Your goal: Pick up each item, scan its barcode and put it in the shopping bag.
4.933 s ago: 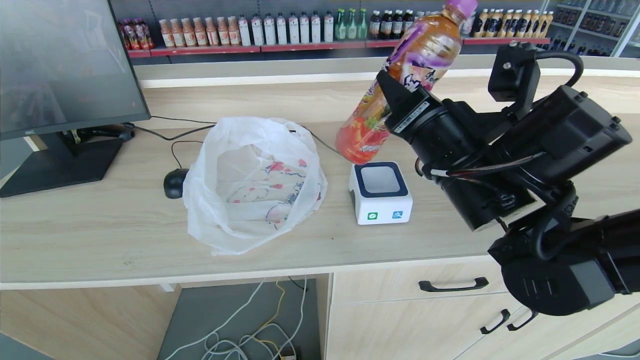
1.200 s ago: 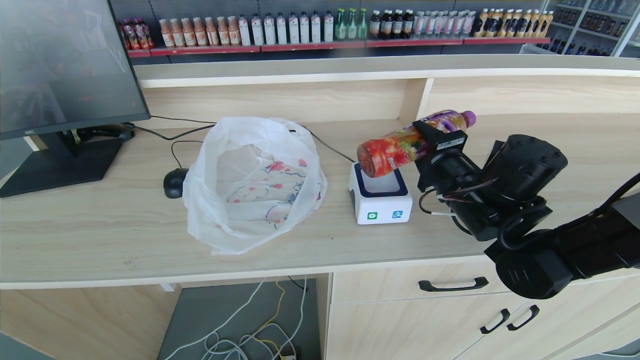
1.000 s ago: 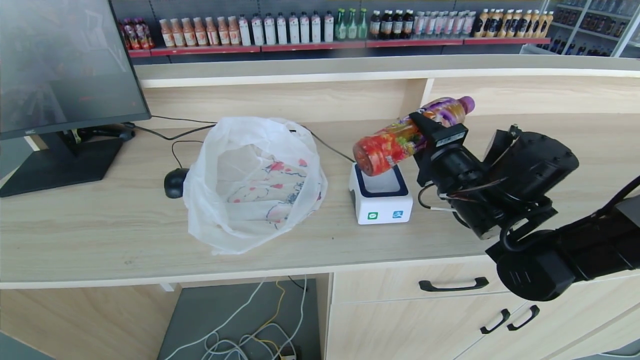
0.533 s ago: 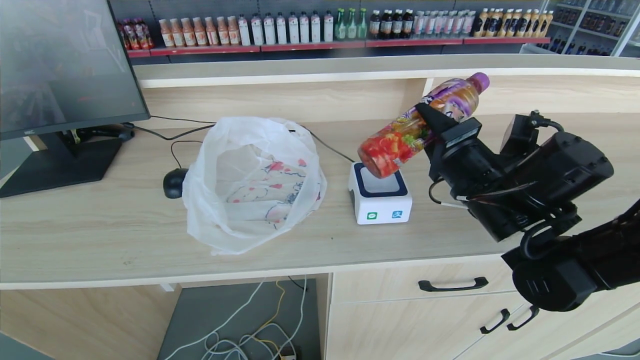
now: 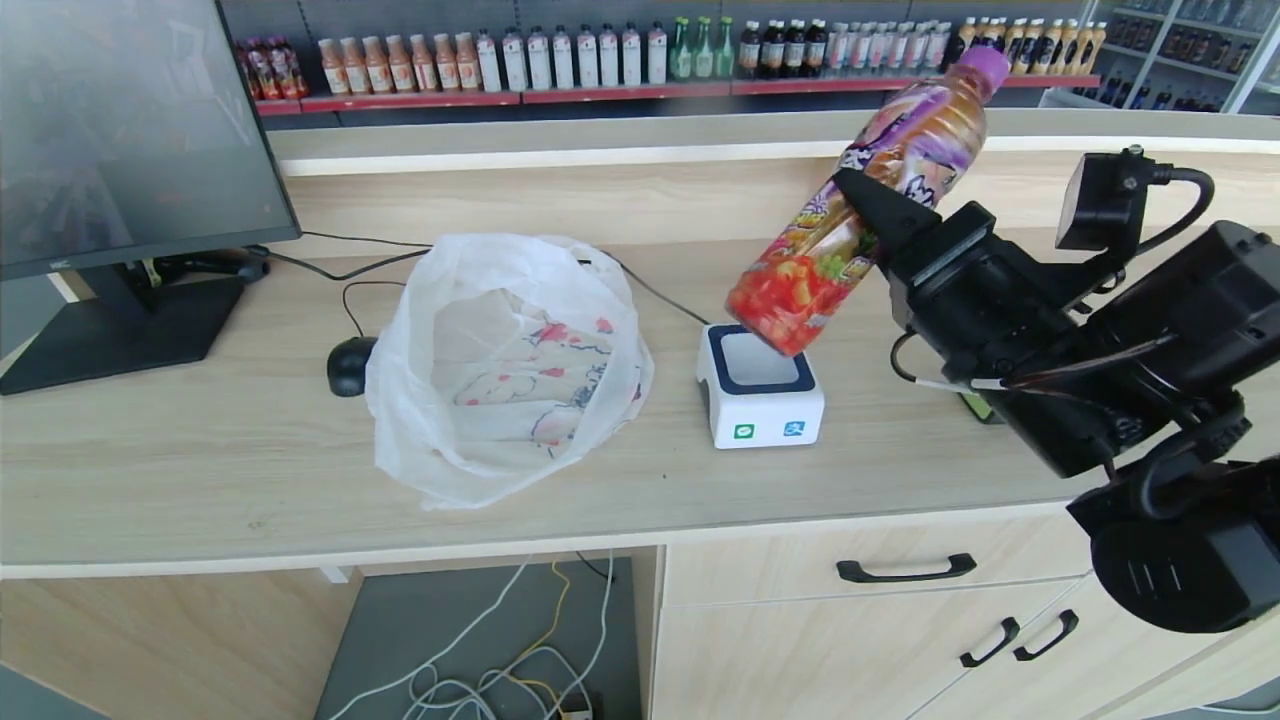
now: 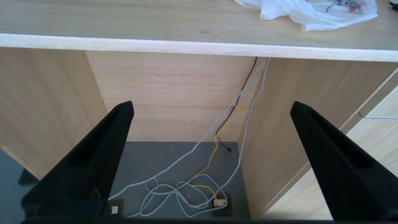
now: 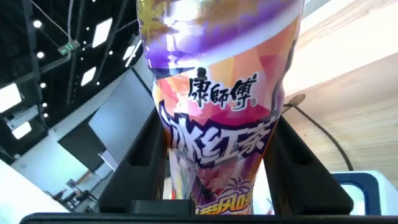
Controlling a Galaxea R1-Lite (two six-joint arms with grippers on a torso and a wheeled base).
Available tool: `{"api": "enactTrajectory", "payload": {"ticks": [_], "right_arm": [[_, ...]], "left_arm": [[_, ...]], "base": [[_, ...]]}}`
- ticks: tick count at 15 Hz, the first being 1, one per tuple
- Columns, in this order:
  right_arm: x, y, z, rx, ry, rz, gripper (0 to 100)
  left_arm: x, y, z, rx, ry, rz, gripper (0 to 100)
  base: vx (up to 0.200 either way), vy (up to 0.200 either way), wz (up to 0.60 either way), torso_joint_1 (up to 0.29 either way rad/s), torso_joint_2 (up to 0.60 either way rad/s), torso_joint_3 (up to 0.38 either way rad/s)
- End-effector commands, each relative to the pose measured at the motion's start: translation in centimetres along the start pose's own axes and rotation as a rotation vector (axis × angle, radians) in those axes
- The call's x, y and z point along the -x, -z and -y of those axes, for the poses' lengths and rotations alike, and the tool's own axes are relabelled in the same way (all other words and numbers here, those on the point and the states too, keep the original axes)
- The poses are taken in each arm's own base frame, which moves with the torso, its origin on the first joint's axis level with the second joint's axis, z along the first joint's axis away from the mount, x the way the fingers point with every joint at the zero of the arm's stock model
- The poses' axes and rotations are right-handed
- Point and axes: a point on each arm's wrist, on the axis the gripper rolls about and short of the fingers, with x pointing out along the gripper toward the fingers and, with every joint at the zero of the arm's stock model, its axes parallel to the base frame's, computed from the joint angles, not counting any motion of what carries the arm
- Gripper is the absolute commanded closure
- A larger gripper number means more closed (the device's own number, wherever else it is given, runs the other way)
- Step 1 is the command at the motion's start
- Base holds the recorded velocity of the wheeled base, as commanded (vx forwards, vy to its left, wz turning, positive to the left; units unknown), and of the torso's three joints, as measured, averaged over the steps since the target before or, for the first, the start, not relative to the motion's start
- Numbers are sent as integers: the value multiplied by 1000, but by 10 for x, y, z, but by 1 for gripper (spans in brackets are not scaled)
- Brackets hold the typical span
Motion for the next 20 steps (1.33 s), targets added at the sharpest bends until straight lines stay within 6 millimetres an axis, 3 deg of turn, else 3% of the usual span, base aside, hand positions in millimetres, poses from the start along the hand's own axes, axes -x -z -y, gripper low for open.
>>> {"api": "enactTrajectory", "payload": {"ticks": [1, 6, 8, 12, 14, 17, 20], "right_arm": [[2, -6, -9, 120, -41, -18, 100], [-2, -17, -20, 397, 36, -54, 100], [0, -12, -23, 540, 103, -94, 100], [-5, -8, -30, 762, 269, -36, 100], [3, -11, -23, 908, 290, 8, 100], [9, -3, -21, 941, 244, -17, 100], [13, -11, -14, 942, 264, 8, 100]], "left_arm": [[0, 0, 0, 0, 0, 0, 0], [0, 0, 0, 0, 0, 0, 0], [0, 0, 0, 0, 0, 0, 0], [0, 0, 0, 0, 0, 2, 0], [0, 0, 0, -3, 1, 0, 0], [0, 0, 0, -20, 3, 0, 0], [0, 0, 0, -14, 1, 0, 0]], "base": [[0, 0, 0, 0, 0, 0], [0, 0, 0, 0, 0, 0], [0, 0, 0, 0, 0, 0], [0, 0, 0, 0, 0, 0], [0, 0, 0, 0, 0, 0], [0, 0, 0, 0, 0, 0], [0, 0, 0, 0, 0, 0]]}}
